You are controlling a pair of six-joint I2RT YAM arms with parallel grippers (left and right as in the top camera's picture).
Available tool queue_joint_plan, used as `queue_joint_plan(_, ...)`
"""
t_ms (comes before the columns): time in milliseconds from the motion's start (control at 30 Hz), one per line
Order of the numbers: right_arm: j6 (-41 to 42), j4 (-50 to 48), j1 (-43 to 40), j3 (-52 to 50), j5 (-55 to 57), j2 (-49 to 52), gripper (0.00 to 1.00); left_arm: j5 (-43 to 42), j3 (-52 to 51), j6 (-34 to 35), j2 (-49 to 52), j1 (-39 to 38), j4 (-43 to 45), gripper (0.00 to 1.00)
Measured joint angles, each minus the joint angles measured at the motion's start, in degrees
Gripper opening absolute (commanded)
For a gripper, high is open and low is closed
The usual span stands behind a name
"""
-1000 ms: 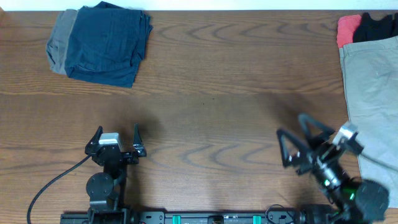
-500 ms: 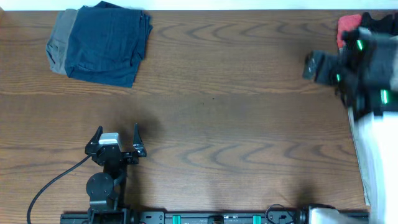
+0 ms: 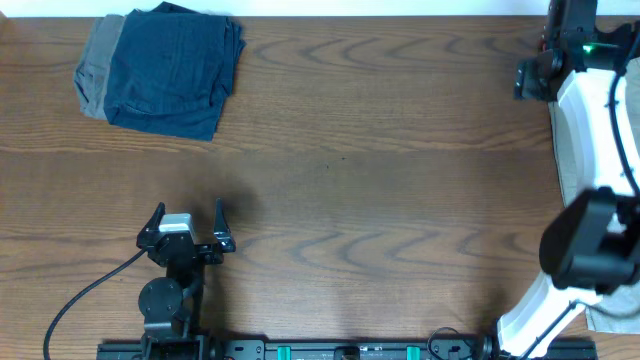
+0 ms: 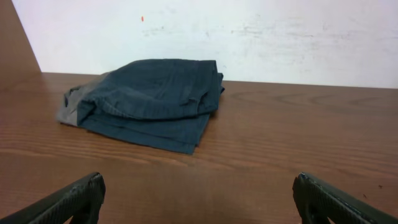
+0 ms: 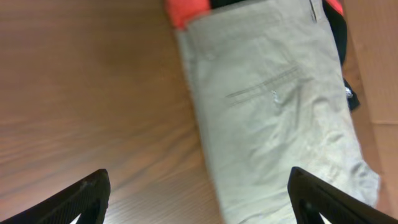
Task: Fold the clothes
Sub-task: 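Reach the right gripper to the right pile and grasp the khaki shorts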
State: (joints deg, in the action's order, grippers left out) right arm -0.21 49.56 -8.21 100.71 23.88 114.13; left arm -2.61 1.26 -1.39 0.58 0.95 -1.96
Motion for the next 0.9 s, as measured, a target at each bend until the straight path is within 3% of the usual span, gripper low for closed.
queue_joint_plan(267,-5.25,-5.79,-4.09,0.0,7.28,12.15,0.93,-0.02,0.0,0.0,0.0,0.0,0.0,0.98)
queue_joint_plan(567,-6.86,-10.01,-6.21,0.02,10.29,18.34,0.91,0.0,0.0,0.0,0.0,0.0,0.0,0.98)
queue_joint_plan(667,-7.32,-10.93,-6.69,0.09,10.51,18.6,0.78,-0.02,0.0,0.0,0.0,0.0,0.0,0.98)
queue_joint_plan(700,-7.52,-11.15,-6.88,0.07,10.54,18.73,0.63,0.0,0.0,0.0,0.0,0.0,0.0,0.98)
queue_joint_plan(733,-7.74,-11.32,-6.88,0.09,10.54,18.95,0.56,0.0,0.0,0.0,0.0,0.0,0.0,0.98)
queue_joint_plan(900,-7.65,-12.26,-6.86,0.09,10.43,19.76,0.54,-0.02,0.0,0.0,0.0,0.0,0.0,0.98)
